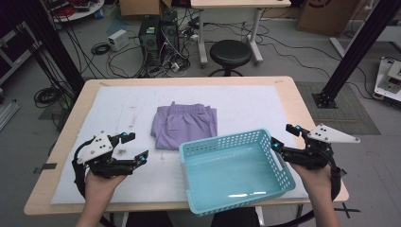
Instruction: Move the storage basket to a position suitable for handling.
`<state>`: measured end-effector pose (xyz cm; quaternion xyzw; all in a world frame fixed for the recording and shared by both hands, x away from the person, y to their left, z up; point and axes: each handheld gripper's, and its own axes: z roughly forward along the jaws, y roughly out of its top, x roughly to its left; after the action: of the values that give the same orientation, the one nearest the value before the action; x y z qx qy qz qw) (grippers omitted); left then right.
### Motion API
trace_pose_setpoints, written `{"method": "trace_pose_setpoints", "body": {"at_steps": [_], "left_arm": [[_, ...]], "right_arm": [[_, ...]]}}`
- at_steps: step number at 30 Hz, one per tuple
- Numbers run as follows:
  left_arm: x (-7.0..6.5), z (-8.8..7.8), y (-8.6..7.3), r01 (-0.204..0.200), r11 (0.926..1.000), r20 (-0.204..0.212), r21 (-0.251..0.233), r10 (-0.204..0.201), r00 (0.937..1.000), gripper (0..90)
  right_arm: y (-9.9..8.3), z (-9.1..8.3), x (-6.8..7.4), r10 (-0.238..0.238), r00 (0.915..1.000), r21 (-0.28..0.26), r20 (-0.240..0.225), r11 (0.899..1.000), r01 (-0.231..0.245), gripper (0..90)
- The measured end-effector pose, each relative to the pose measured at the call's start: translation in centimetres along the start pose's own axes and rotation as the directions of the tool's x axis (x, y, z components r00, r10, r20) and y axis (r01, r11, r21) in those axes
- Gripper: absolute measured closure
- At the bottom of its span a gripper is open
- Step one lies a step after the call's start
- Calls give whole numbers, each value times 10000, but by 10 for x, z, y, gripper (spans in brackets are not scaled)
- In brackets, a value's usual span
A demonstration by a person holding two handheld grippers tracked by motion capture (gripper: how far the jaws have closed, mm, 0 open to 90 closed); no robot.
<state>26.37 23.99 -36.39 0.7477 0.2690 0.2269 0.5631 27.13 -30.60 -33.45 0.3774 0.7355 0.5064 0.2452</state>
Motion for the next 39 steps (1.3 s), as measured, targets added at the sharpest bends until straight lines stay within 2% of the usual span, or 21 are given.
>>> {"method": "trace_pose_setpoints", "body": {"at_steps": [7,10,13,15,17,20,24,29,30,32,33,34,36,37,38,39], "left_arm": [[-11,-1,-1,-9,9998,76,-176,10,10000,236],[-22,-2,-6,-99,9996,211,-251,105,9997,237],[-34,-1,-9,-211,9994,373,-276,221,9991,236],[-42,0,-12,-55,9997,441,-238,66,9990,236],[-50,2,-15,101,9993,682,-355,-77,9976,237],[-62,6,-22,26,9990,826,-438,10,9966,236],[-77,13,-32,490,9982,1414,-357,-435,9890,236],[-90,26,-39,342,9993,1748,-129,-314,9841,236],[-92,30,-40,336,9994,1864,-49,-321,9820,236],[-94,35,-43,343,9994,2031,48,-345,9786,236],[-96,40,-45,413,9990,2228,146,-435,9739,236],[-96,40,-45,413,9990,2228,146,-435,9739,236],[-97,43,-47,379,9988,2417,305,-442,9694,236],[-97,45,-50,551,9977,2567,393,-634,9644,231],[-97,45,-50,551,9977,2567,393,-634,9644,230],[-97,46,-50,636,9969,2656,472,-739,9612,229]], "right_arm": [[-7,-7,-6,243,9995,-121,188,9996,-241,244],[-13,-12,-7,237,9994,-177,269,9996,-232,244],[-24,-27,-8,397,9982,-431,442,9984,-378,244],[-29,-35,-8,469,9974,-506,538,9977,-442,244],[-34,-41,-7,529,9969,-610,579,9969,-494,242],[-43,-47,-4,614,9962,-587,616,9966,-578,236],[-51,-50,-2,722,9951,-500,675,9964,-689,228],[-61,-44,-2,823,9948,-12,602,9966,-824,227],[-64,-39,-3,983,9942,301,446,9946,-997,227],[-66,-34,-3,1014,9944,559,305,9931,-1030,228],[-67,-31,-4,1019,9944,701,284,9921,-1036,228],[-68,-28,-4,1055,9942,848,196,9907,-1068,228],[-68,-25,-6,1091,9940,997,57,9890,-1091,228],[-69,-18,-7,1301,9913,1331,-183,9830,-1266,227],[-70,-15,-8,1424,9892,1507,-353,9792,-1356,227],[-70,-11,-9,1469,9880,1627,-480,9771,-1374,227]]}}
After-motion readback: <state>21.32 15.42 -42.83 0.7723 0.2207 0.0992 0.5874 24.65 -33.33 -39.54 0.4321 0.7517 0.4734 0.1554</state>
